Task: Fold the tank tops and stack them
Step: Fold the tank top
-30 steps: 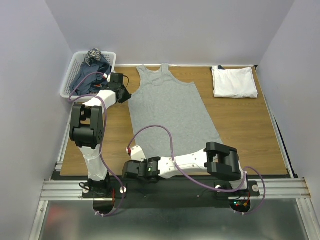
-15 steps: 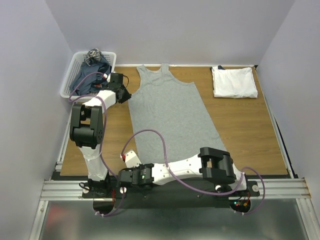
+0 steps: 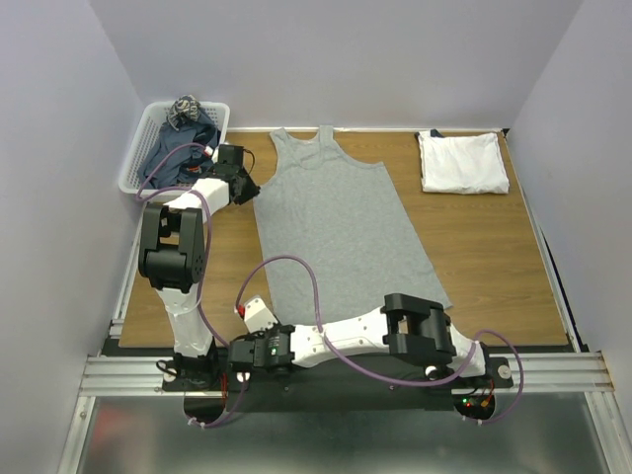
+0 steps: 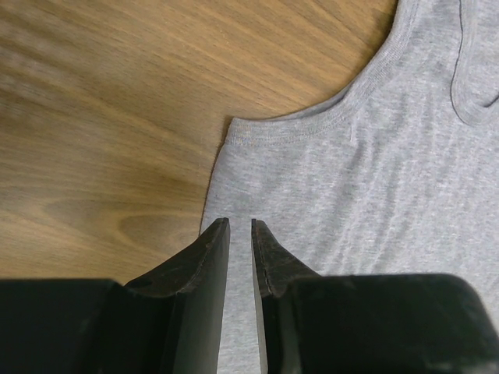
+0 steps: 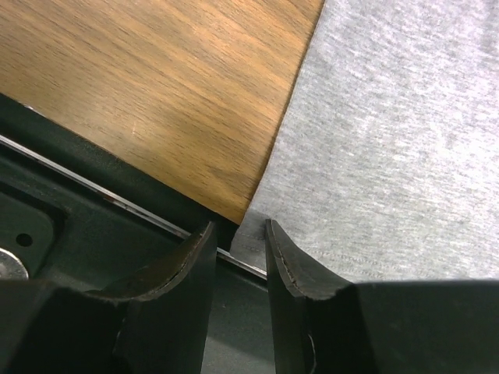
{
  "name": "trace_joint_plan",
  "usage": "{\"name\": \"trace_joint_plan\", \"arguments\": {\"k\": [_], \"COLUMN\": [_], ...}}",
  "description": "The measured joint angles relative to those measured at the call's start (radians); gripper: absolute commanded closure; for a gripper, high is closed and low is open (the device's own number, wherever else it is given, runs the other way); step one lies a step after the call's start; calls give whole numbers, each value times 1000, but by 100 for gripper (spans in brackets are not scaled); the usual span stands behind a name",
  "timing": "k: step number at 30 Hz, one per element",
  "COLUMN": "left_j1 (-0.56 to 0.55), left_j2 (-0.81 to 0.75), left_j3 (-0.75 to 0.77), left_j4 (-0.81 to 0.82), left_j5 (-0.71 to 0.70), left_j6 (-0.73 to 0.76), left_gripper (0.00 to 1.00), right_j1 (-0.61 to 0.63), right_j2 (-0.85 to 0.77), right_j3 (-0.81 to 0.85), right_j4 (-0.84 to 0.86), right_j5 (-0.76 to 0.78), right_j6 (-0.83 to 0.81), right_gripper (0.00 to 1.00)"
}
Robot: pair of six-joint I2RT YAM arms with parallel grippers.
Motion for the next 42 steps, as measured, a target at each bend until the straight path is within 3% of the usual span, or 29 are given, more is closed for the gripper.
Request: {"name": "trace_joint_plan", "arguments": {"k": [3, 9, 14, 21, 31, 42], "left_j1": [3, 5, 5, 5, 5, 5], "left_j2": [0, 1, 2, 3, 21, 110], "left_j3": [0, 0, 0, 0, 0, 56], "left_j4": [0, 3, 11, 15, 23, 21], "left_j5": [2, 7, 8, 31, 34, 8], "left_j6": [0, -3, -11, -19, -27, -13], "left_gripper": [71, 71, 71, 71, 71, 69], "right_j1": [2, 4, 6, 4, -45, -73], "right_j2": [5, 5, 0, -59, -318, -361], "right_j3": [6, 6, -2, -54, -220, -310], "right_j4": [-8, -24, -24, -35, 57, 142], "right_j5": [8, 27, 41, 59, 24, -49], "right_j6": [0, 2, 10, 21, 18, 16], "right_gripper": [64, 84, 91, 93, 93, 94]}}
